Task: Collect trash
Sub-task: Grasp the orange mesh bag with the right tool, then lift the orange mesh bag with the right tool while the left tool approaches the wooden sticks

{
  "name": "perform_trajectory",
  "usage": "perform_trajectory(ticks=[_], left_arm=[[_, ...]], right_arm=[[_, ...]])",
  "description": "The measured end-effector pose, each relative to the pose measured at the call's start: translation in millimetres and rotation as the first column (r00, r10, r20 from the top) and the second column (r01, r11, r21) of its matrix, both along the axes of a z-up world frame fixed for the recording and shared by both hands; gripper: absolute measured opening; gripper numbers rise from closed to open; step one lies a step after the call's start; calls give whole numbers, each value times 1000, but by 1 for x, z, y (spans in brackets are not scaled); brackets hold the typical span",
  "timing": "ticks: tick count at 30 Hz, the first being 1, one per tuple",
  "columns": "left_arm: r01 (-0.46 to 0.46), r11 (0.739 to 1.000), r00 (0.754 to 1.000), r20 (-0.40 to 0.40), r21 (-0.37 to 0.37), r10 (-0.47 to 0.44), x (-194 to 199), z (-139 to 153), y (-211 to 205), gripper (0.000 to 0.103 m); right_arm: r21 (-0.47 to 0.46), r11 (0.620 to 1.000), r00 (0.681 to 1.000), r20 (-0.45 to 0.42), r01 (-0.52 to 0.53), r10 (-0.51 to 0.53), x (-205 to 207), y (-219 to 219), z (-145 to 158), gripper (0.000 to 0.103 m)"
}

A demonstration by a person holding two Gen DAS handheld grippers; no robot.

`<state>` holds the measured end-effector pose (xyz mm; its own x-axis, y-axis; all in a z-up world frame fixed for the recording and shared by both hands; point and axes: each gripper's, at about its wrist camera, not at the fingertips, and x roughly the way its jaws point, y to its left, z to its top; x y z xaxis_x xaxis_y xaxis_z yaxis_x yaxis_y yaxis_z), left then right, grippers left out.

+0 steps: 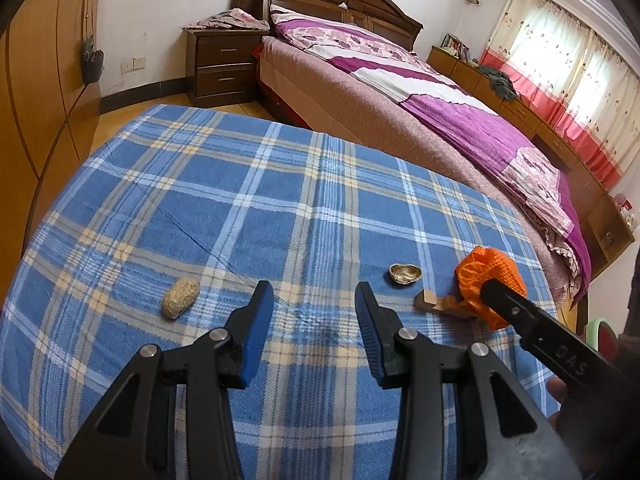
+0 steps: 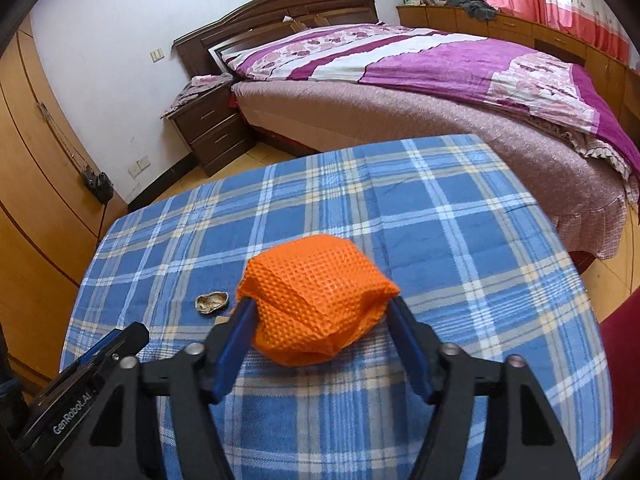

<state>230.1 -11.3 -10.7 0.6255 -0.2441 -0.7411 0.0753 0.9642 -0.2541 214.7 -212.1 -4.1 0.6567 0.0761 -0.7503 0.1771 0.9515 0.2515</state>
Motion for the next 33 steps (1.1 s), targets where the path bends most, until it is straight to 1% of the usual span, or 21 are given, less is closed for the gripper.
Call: perform_trajectory(ticks=[1,2,3,4,7,9,15,18,19,21,24,28,31,33], left_arm=[[0,1000,1000,0,0,0,0,0,0,42],[0,1000,1000,0,2,0,0,0,0,42],[0,1000,1000,0,2,0,0,0,0,42],[0,1000,1000,1,1,0,0,0,0,42],[2,1000,1000,0,2,-2,0,0,0,42],[5,1000,1000,-1,3,-5,0,0,0,42],[29,1000,1000,5,9,-29,-3,1,-6,42],[66,998,998,0,12,-66,-4,4,-15,44],[82,997,997,-2,18,-82,-5,5,-19,48],[103,994,995,4,28,-103,-8,8,-26,52],[150,988,989,3,40,-150,-14,13,-38,55],[203,979,979,-19,33,-203,-17,14,-55,71],[221,974,975,-25,47,-220,-17,14,-67,72],[236,969,972,-21,77,-235,-17,14,-78,72]], right_arm=[[0,1000,1000,-2,-4,4,1,0,-1,56],[3,1000,1000,-4,-10,10,1,0,-3,49],[10,1000,1000,-7,-16,16,2,0,-4,44],[16,1000,1000,-8,-19,19,2,0,-5,42],[31,999,1000,9,-22,22,-2,-2,-2,28],[39,999,1000,28,-14,13,-8,-5,3,22],[73,997,996,93,2,-9,-32,-17,27,18],[79,997,991,133,5,-15,-49,-25,41,18],[80,997,989,145,9,-20,-55,-28,45,18],[83,996,985,168,20,-33,-69,-35,53,18],[92,995,981,187,40,-56,-86,-46,62,18],[108,992,977,194,70,-90,-104,-62,67,18],[123,988,973,203,90,-114,-115,-72,67,18],[130,987,972,202,98,-123,-120,-78,66,18]])
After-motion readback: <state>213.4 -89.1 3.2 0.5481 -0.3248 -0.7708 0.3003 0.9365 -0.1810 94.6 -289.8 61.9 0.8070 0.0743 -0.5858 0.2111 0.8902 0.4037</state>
